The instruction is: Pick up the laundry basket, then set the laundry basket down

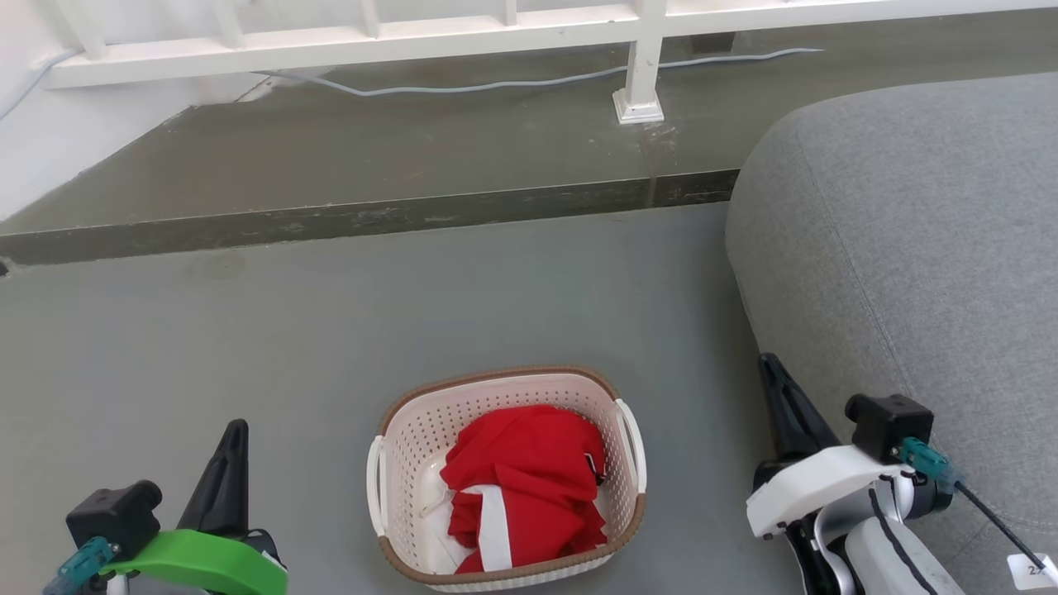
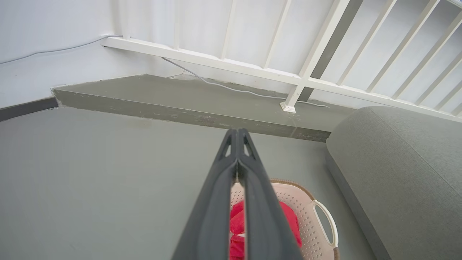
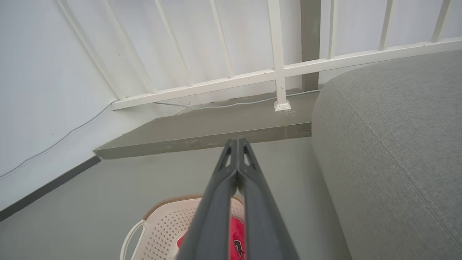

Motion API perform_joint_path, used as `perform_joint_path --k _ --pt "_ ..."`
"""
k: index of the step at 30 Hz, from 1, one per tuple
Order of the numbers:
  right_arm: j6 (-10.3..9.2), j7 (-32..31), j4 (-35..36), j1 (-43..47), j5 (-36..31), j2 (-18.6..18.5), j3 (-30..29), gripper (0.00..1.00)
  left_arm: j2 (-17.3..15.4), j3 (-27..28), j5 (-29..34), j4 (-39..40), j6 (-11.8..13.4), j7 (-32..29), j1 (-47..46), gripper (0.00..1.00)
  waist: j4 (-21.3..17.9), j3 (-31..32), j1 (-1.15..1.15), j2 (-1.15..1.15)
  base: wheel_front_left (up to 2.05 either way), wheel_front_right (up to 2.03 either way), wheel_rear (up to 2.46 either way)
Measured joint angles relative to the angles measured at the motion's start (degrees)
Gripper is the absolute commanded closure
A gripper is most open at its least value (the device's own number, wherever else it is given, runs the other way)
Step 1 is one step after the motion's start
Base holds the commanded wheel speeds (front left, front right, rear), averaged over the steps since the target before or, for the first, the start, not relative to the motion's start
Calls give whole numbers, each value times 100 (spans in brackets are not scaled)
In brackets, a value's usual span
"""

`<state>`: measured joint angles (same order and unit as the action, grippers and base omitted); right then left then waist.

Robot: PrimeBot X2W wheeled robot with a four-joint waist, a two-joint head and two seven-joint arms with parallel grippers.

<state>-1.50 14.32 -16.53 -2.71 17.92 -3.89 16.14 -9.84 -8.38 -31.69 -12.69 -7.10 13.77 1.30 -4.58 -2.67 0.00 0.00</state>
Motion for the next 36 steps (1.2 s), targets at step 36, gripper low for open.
perform_joint_path --k 36 --pt "292 -642 130 1 2919 18 -742 100 230 423 -2313 -87 0 -724 -12 100 183 95 0 0 0 0 0"
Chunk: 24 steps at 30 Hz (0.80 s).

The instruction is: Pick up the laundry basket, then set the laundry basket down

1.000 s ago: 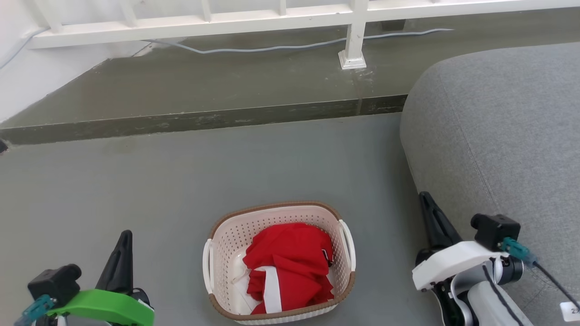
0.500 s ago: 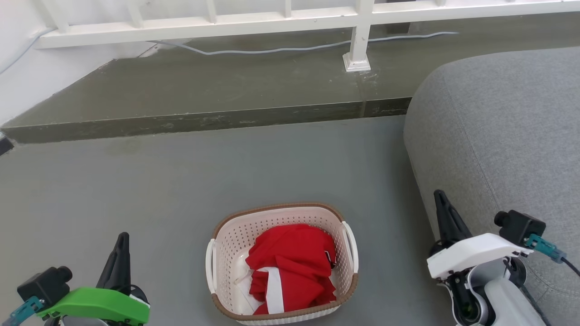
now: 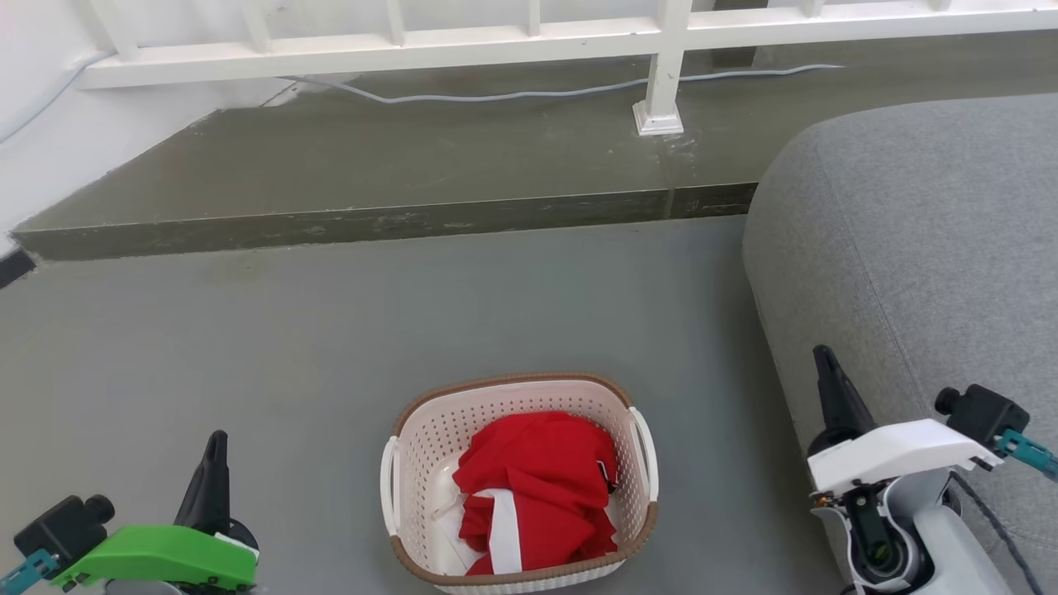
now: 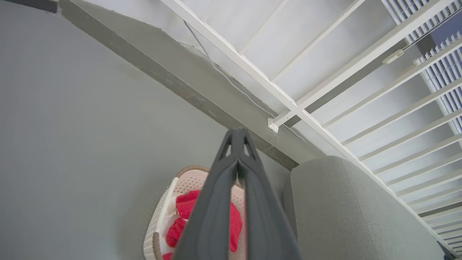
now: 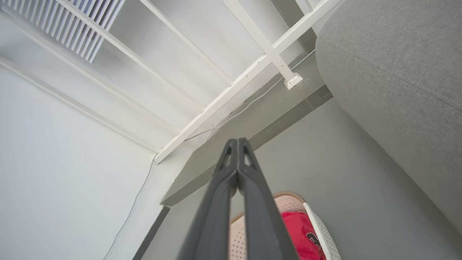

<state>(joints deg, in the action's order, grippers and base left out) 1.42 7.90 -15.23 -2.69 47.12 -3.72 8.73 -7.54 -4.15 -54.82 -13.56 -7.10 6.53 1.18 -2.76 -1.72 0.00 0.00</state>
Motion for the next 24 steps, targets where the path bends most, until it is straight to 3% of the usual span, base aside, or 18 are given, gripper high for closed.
perform_joint_path --k 24 --pt "171 -450 -2 -4 1830 -20 -498 100 163 260 -1466 -82 0 -456 -142 100 108 60 0 0 0 0 0"
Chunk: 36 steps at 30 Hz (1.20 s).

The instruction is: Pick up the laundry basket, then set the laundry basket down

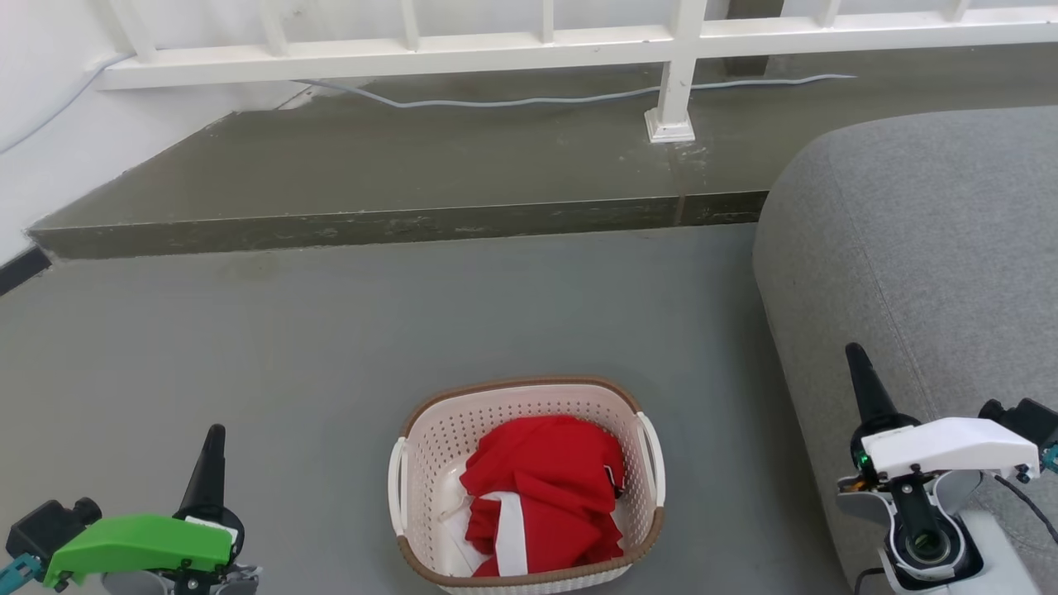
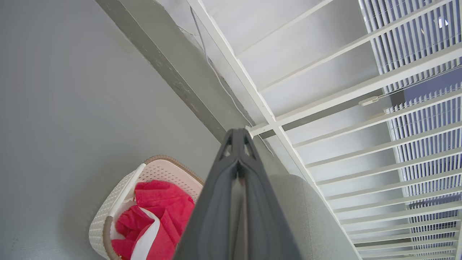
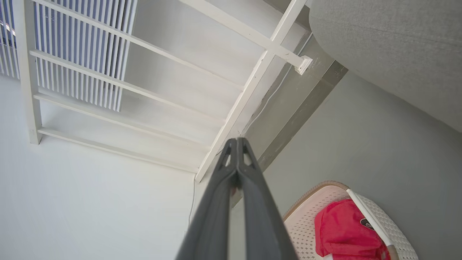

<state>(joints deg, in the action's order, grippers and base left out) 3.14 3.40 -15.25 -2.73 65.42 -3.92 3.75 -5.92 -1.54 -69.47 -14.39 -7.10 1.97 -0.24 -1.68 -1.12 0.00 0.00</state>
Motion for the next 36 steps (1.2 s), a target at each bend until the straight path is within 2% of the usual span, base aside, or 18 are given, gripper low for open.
perform_joint_path --k 36 --pt "339 -632 -24 -30 2717 -21 -732 100 292 446 -2170 -140 0 -677 -226 100 161 91 0 0 0 0 0"
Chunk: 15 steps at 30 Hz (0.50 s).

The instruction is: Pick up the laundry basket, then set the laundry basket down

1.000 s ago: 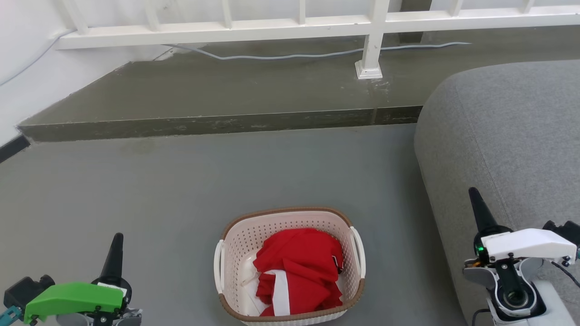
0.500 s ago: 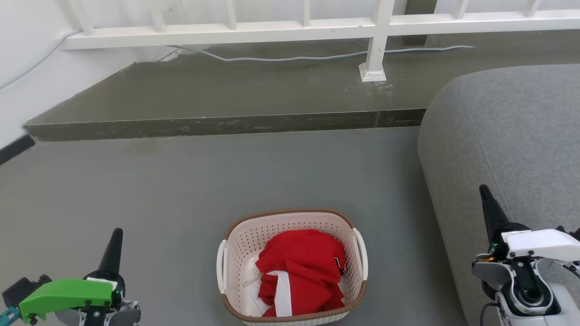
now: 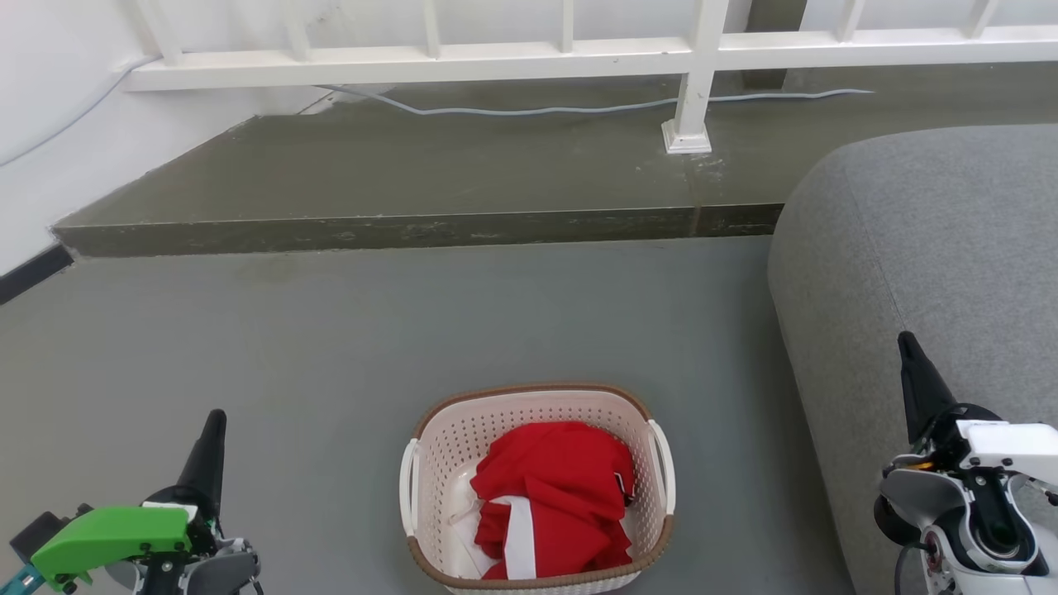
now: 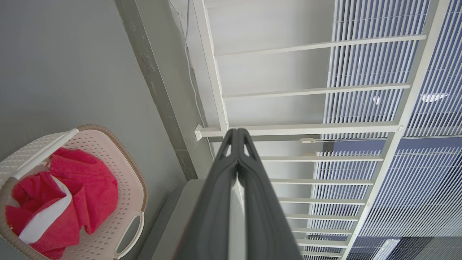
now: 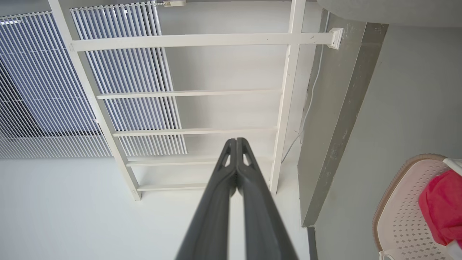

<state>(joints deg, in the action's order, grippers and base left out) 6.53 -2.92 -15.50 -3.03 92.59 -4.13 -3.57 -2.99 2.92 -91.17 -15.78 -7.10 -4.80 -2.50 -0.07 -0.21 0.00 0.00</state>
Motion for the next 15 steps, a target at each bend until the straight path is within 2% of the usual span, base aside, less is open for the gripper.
perform_joint_path --k 3,15 --pt "1 -49 -1 -3 196 -1 -41 100 5 44 -114 -4 0 -29 -18 100 9 5 0 0 0 0 0" --pt "2 -49 -19 -5 211 -1 -60 100 10 48 -119 -8 0 -51 -94 100 9 5 0 0 0 0 0"
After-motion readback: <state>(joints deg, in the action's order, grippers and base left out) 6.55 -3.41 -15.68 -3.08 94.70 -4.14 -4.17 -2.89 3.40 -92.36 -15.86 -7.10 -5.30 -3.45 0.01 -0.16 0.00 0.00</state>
